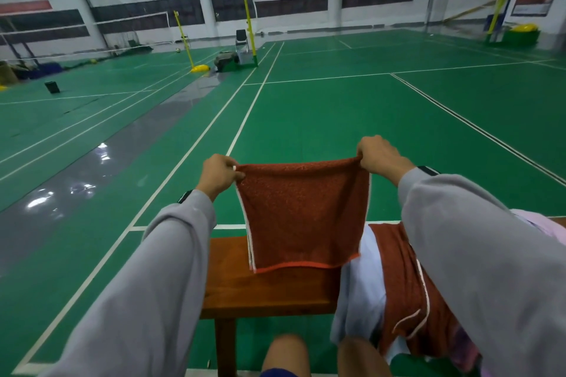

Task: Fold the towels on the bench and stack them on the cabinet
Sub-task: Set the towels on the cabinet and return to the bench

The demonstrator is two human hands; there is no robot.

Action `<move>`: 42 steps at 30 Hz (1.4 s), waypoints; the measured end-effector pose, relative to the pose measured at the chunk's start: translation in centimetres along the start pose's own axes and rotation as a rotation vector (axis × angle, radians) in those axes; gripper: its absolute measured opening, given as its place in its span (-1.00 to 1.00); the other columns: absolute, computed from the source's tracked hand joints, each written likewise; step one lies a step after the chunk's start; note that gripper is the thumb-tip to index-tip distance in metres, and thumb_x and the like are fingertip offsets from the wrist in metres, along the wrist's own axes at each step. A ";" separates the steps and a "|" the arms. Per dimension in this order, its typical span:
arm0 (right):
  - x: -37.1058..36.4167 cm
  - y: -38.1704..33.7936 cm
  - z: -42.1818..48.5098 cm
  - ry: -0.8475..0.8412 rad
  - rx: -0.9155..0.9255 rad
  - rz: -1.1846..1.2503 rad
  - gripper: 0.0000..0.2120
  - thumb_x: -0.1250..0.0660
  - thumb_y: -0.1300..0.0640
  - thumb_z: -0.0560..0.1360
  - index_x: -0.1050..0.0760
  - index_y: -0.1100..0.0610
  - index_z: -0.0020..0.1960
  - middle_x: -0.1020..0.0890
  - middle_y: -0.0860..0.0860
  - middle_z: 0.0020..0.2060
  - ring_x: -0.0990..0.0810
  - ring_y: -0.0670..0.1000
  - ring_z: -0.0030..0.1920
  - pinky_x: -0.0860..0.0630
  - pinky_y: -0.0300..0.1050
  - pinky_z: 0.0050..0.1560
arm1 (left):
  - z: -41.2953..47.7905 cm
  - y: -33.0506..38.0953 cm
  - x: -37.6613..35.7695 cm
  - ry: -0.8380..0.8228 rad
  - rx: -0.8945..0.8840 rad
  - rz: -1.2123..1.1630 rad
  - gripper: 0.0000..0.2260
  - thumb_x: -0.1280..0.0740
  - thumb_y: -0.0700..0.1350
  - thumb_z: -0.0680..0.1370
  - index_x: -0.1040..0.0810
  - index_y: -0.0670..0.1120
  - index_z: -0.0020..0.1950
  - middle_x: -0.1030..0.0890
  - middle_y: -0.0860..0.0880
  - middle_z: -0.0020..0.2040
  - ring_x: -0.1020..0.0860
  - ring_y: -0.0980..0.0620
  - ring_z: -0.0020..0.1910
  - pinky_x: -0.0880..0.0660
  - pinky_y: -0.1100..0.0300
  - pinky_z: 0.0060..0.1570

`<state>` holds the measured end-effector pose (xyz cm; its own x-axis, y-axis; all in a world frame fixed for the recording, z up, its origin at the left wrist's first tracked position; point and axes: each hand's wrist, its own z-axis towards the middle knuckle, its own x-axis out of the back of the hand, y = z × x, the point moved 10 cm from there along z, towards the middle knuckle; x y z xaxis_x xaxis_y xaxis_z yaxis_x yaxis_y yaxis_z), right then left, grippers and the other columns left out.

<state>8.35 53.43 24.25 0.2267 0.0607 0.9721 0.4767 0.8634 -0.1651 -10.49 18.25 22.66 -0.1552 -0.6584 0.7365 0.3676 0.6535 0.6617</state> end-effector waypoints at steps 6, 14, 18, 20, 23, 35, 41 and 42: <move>1.2 -0.1 1.8 0.109 -0.114 0.242 -0.80 -0.23 0.41 0.39 -0.60 0.24 -0.17 -0.61 0.18 -0.26 -0.59 0.19 -0.26 -0.56 -0.02 -0.19 | 1.4 0.6 1.2 0.112 0.107 -0.384 -0.88 -0.39 -0.40 0.55 -0.61 -0.20 -0.06 -0.66 -0.20 -0.13 -0.68 -0.11 -0.28 -0.68 0.16 -0.25; -0.2 0.5 1.9 0.164 -0.224 0.546 -0.66 -0.24 0.44 0.38 -0.69 0.14 -0.06 -0.69 0.18 -0.15 -0.68 0.21 -0.10 -0.67 0.08 0.01 | 2.1 -0.8 1.3 0.176 0.122 -0.600 -0.79 -0.33 -0.40 0.57 -0.51 -0.09 -0.10 -0.61 -0.14 -0.12 -0.65 -0.17 0.02 -0.62 -0.05 0.15; -3.8 -0.4 -1.0 -0.044 -0.195 0.511 -0.67 -0.26 0.43 0.46 -0.70 0.12 -0.01 -0.70 0.13 -0.15 -0.72 0.14 -0.22 -0.69 -0.08 -0.23 | 0.9 -4.5 0.1 0.112 0.169 -0.377 -0.83 -0.35 -0.32 0.54 -0.54 -0.05 -0.13 -0.63 -0.16 -0.11 -0.62 -0.19 -0.04 -0.62 -0.11 0.09; -5.7 -0.9 -2.8 -0.154 -0.159 0.475 -0.72 -0.29 0.39 0.47 -0.71 0.14 -0.02 -0.70 0.09 -0.24 -0.73 0.10 -0.23 -0.70 -0.07 -0.20 | -1.1 -5.8 -0.9 0.036 0.177 -0.254 -0.86 -0.38 -0.30 0.54 -0.56 -0.08 -0.13 -0.62 -0.16 -0.10 -0.56 -0.14 -0.07 -0.54 -0.01 -0.01; -7.8 -0.9 -5.5 -0.277 -0.134 0.428 -0.78 -0.31 0.34 0.49 -0.70 0.14 -0.05 -0.67 0.00 -0.43 -0.67 -0.06 -0.44 -0.58 -0.27 -0.43 | -3.8 -7.5 -2.5 -0.061 0.180 -0.257 -0.93 -0.38 -0.32 0.55 -0.62 -0.19 -0.01 -0.62 -0.15 -0.06 -0.54 -0.11 -0.01 -0.45 0.06 0.05; -16.1 -1.8 -17.7 -0.812 -0.096 0.309 -0.82 -0.37 0.39 0.53 -0.60 0.15 0.01 -0.69 0.26 -0.12 -0.73 0.30 -0.13 -0.68 0.20 -0.01 | -16.1 -12.9 -8.5 -0.465 0.273 -0.206 -0.87 -0.36 -0.24 0.63 -0.58 -0.30 0.09 -0.62 -0.23 -0.08 -0.63 -0.13 -0.19 -0.65 0.07 -0.23; -17.2 -1.5 -17.1 -0.664 -0.101 0.254 -0.83 -0.40 0.34 0.51 -0.65 0.19 0.08 -0.71 0.26 -0.07 -0.75 0.25 -0.17 -0.71 0.17 -0.09 | -15.8 -14.4 -9.6 -0.466 0.308 -0.099 -0.91 -0.33 -0.24 0.64 -0.56 -0.21 -0.05 -0.64 -0.18 -0.15 -0.65 -0.09 -0.26 -0.64 0.09 -0.32; -17.0 -1.4 -16.3 -0.617 -0.099 0.246 -0.83 -0.38 0.33 0.51 -0.65 0.18 0.05 -0.71 0.24 -0.10 -0.75 0.23 -0.21 -0.71 0.13 -0.15 | -15.1 -14.4 -9.3 -0.429 0.309 -0.076 -0.89 -0.33 -0.24 0.64 -0.56 -0.20 -0.07 -0.63 -0.16 -0.18 -0.64 -0.08 -0.28 -0.62 0.11 -0.36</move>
<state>17.67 42.97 5.21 -0.1739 0.5505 0.8165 0.5551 0.7397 -0.3804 -0.48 9.29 4.17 -0.5556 -0.5384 0.6336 0.0635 0.7324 0.6780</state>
